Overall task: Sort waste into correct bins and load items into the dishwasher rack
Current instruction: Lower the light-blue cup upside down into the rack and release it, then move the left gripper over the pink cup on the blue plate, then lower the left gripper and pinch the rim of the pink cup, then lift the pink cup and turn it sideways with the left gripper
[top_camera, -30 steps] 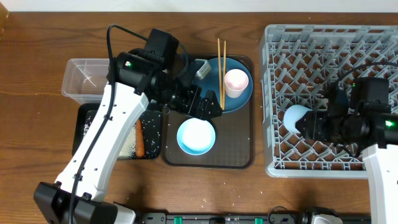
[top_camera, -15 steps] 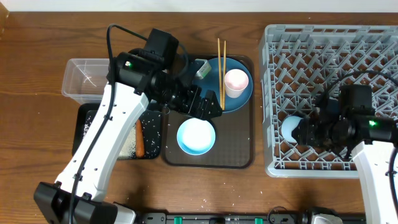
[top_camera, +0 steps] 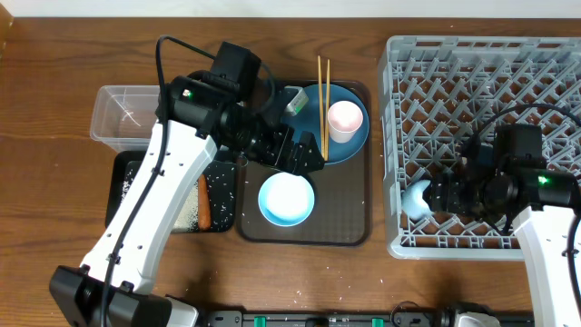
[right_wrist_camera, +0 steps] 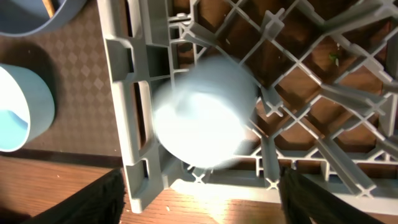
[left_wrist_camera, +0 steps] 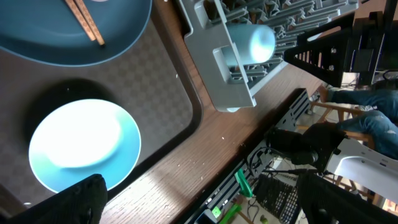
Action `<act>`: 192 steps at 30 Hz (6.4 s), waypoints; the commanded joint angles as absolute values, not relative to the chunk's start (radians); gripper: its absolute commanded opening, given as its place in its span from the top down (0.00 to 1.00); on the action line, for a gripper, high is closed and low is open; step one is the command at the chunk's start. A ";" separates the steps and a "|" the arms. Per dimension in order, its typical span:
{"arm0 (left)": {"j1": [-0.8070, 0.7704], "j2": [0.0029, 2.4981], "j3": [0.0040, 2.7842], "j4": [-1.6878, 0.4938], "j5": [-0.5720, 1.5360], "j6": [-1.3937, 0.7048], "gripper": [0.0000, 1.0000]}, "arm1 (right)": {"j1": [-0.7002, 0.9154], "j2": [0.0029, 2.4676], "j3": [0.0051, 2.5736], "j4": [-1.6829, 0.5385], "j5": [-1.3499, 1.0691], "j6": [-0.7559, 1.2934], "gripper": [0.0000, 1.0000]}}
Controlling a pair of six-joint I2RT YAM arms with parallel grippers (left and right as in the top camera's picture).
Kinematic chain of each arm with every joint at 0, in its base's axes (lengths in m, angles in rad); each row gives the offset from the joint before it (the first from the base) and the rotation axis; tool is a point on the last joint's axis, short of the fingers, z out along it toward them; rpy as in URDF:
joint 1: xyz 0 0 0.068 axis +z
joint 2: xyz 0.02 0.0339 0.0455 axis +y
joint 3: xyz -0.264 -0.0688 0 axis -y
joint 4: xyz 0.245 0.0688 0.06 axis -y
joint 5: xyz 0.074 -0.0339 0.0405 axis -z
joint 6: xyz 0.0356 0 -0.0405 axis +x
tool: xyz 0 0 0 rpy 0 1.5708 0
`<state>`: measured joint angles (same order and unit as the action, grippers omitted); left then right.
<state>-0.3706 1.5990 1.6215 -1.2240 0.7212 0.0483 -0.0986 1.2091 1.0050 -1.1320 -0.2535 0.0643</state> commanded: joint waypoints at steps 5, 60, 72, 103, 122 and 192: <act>-0.372 1.592 1.618 -1.225 0.713 0.047 0.01 | -0.090 1.210 1.003 -1.131 -0.251 0.067 0.18; -0.396 1.600 1.618 -0.987 0.691 0.020 0.01 | -0.090 1.209 1.003 -1.137 -0.274 0.082 0.01; -0.537 1.711 1.618 -0.808 0.524 -0.117 0.25 | -0.090 1.209 1.003 -1.137 -0.274 0.082 0.01; -0.558 2.063 1.618 -0.511 0.262 -0.337 0.41 | -0.090 1.209 1.003 -1.137 -0.290 0.082 0.01; -0.560 2.088 1.607 -0.514 0.193 -0.380 0.58 | -0.090 1.209 1.003 -1.137 -0.296 0.081 0.01; -0.395 1.806 1.601 -0.881 1.299 -0.308 0.94 | -0.093 1.208 1.011 -1.214 -0.898 -0.408 0.01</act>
<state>-0.4221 1.8286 1.5982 -0.8791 1.2560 -0.3351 -0.0986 1.2091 1.0046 -1.2102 -0.8139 -0.3378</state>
